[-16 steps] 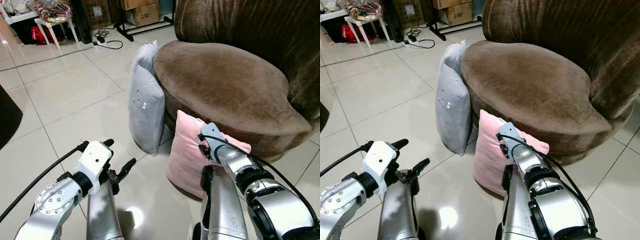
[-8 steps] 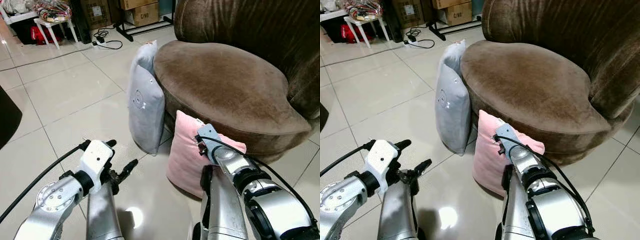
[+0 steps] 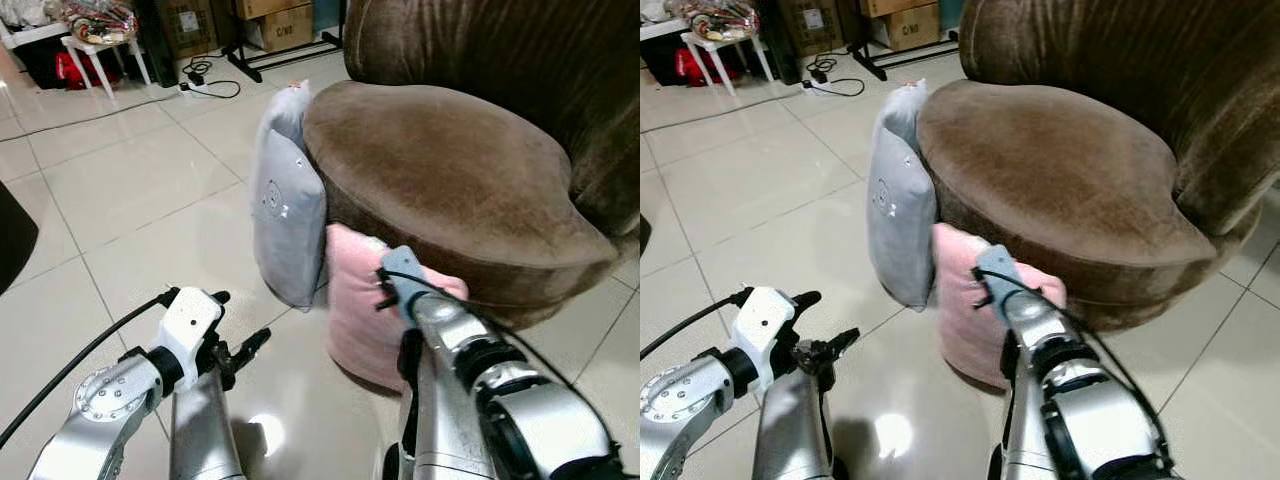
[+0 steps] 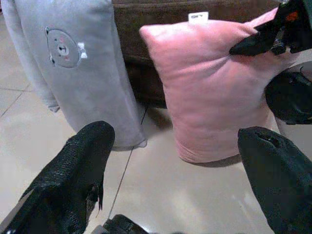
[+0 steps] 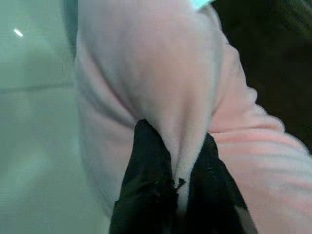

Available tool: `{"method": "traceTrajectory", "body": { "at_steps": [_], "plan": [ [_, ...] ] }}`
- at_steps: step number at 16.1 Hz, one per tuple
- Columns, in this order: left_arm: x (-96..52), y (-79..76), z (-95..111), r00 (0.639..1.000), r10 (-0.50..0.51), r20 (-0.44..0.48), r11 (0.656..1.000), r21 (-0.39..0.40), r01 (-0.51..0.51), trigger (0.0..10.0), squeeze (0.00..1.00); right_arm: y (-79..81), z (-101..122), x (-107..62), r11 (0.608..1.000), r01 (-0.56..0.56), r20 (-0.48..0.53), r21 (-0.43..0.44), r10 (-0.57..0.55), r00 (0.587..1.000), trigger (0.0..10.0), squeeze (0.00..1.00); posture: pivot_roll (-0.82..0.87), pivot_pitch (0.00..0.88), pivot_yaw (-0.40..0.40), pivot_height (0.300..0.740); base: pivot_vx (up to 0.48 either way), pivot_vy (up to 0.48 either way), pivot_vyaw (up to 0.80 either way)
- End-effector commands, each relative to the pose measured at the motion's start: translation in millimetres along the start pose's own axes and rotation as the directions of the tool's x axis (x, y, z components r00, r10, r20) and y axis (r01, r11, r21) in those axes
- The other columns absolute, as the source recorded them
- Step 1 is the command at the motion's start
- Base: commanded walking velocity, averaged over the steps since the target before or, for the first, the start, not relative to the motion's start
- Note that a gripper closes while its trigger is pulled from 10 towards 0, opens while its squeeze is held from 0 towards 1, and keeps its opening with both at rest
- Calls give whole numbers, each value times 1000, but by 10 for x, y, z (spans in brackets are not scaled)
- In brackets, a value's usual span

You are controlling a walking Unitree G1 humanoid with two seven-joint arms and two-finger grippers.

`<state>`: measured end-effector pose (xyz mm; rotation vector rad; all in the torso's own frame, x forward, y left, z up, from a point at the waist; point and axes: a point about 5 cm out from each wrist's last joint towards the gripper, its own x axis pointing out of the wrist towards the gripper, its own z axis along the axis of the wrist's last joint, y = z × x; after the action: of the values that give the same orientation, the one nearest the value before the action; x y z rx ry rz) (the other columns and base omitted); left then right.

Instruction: Move the pillow to the sofa from floor

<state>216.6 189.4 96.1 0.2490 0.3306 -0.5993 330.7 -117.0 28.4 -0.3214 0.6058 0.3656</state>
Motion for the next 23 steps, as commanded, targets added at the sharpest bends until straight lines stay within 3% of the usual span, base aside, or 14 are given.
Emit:
{"method": "traceTrajectory", "body": {
  "at_steps": [1,4,7,9,10,11,12,14,15,16,18,21,22,23],
  "plan": [
    [1,49,4,1000,28,10,1000,10,-28,10000,0,82,5,5,999,-43,32,30,42,999,0,0,-75,0,-9,392,0,0,0],
    [27,104,33,992,109,60,994,22,-111,10000,0,114,100,-10,993,-87,138,80,75,988,0,0,-69,0,-25,392,0,0,0],
    [53,190,126,958,249,143,966,35,-256,10000,0,2,403,-141,975,-145,399,167,67,914,0,0,-75,0,-29,392,0,0,0],
    [19,259,206,916,352,194,930,44,-366,10000,0,-201,715,-431,960,-150,604,237,-25,797,0,0,-94,0,-16,392,0,0,0],
    [-33,292,239,891,404,208,906,42,-421,10000,0,-291,906,-674,947,-170,700,274,-75,710,0,0,-99,0,-14,392,0,0,0],
    [-64,296,270,878,425,222,895,44,-445,10000,0,-386,1011,-821,936,-158,728,316,-132,673,10000,0,-100,0,-14,392,0,0,0],
    [-77,306,308,866,441,237,885,42,-463,10000,0,-478,1113,-927,928,-151,748,339,-169,641,10000,0,-101,0,-14,392,0,0,0],
    [-45,361,481,834,463,300,869,31,-494,10000,0,-802,1498,-1301,905,-51,802,422,-347,486,10000,0,-142,0,14,402,0,0,0],
    [-24,370,534,833,456,315,871,32,-490,10000,0,-844,1602,-1394,900,-45,813,434,-370,449,10000,0,-142,0,14,407,0,0,0],
    [29,418,673,823,449,348,868,46,-494,10000,0,-932,1863,-1656,883,-40,832,467,-424,358,10000,0,-144,0,13,422,0,0,0],
    [35,482,739,812,465,354,855,58,-515,10000,0,-1011,2031,-1851,853,-32,819,521,-488,302,10000,0,-163,0,17,442,0,0,0],
    [52,489,771,802,475,363,850,48,-525,10000,0,-1041,2147,-1923,836,-10,804,548,-523,284,10000,0,-163,0,5,472,0,0,0],
    [56,479,773,802,474,362,851,46,-524,10000,0,-1012,2149,-1891,848,-3,808,530,-504,305,10000,0,-159,0,2,477,0,0,0],
    [66,448,774,804,473,360,853,44,-521,10000,0,-920,2113,-1773,875,29,807,482,-457,374,10000,0,-154,0,-2,487,0,0,0]
  ]
}}
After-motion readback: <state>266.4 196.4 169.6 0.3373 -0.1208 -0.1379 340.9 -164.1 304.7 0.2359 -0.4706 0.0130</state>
